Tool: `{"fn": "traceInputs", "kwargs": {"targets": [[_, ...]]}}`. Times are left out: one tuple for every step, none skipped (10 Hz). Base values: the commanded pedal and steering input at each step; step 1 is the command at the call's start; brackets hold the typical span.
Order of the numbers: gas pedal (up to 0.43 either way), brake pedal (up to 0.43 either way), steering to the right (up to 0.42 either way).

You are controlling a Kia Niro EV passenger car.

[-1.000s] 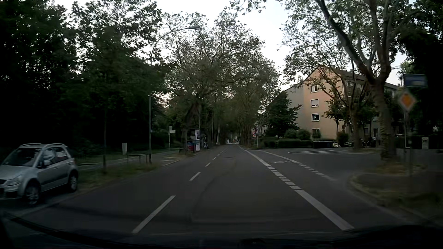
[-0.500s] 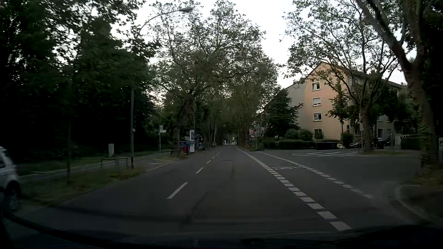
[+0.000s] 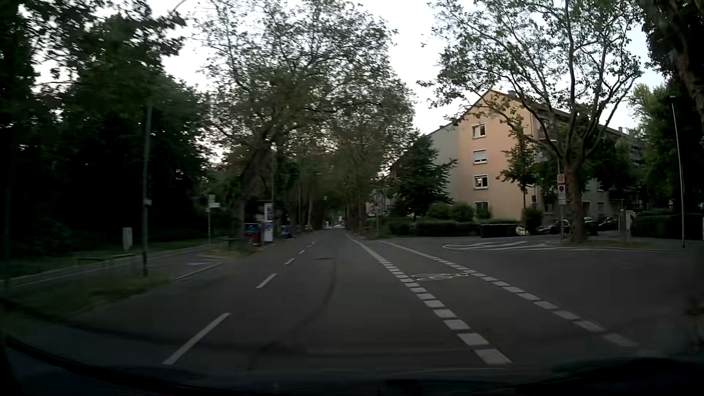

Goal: Follow the waypoints while adhering to traffic rules and regulations

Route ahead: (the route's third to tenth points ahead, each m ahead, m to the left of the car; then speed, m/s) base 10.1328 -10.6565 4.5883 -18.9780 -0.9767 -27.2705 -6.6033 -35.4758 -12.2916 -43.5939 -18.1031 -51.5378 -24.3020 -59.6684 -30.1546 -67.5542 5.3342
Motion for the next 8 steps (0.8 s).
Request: {"fn": "traceInputs", "kwargs": {"targets": [[0.000, 0.189, 0.193], [0.000, 0.189, 0.212], [0.000, 0.189, 0.230], [0.000, 0.189, 0.258], [0.000, 0.183, 0.291], [0.000, 0.177, 0.318], [0.000, 0.171, 0.354], [0.000, 0.171, 0.387]]}}
